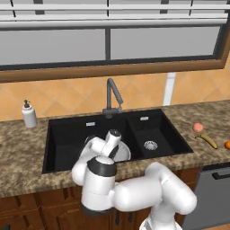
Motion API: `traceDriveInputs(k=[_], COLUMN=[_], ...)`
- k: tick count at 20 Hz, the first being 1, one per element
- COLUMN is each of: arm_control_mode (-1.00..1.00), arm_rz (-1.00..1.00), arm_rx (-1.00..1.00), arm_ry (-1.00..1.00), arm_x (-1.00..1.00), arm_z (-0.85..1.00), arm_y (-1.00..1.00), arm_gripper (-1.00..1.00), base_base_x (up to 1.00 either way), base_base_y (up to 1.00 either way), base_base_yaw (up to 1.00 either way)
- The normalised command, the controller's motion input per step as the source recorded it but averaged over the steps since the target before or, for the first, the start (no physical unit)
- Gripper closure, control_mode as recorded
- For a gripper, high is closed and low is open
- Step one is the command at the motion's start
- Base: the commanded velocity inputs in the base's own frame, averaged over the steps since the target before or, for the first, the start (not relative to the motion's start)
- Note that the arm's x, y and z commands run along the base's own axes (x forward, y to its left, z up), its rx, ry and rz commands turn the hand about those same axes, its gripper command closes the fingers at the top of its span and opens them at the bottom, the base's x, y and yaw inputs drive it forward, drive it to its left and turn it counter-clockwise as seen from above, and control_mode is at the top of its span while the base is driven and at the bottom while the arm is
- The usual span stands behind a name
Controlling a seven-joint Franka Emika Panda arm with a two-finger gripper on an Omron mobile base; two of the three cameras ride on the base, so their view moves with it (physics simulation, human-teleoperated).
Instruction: Put the colander in the sink, put the tangerine, banana, peach in the colander, and turn on the sink faucet and pour water over the colander.
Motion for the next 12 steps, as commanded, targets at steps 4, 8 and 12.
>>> traceDriveInputs(k=[4,8,12], arm_control_mode=[-1.0,-1.0,-1.0], arm_rz=[0.01,0.0,0.03], arm_rx=[0.01,0.1,0.09], arm_ry=[-0.17,-0.27,-0.33], arm_x=[0.04,0.17,-0.01], arm_z=[-0.16,0.0,0.28], arm_y=[-0.47,-0.73,-0.28], arm_gripper=[-1.0,-1.0,-1.0], base_base_x=[0.0,0.0,0.0], base_base_y=[0.0,0.0,0.0], base_base_yaw=[0.0,0.0,0.0])
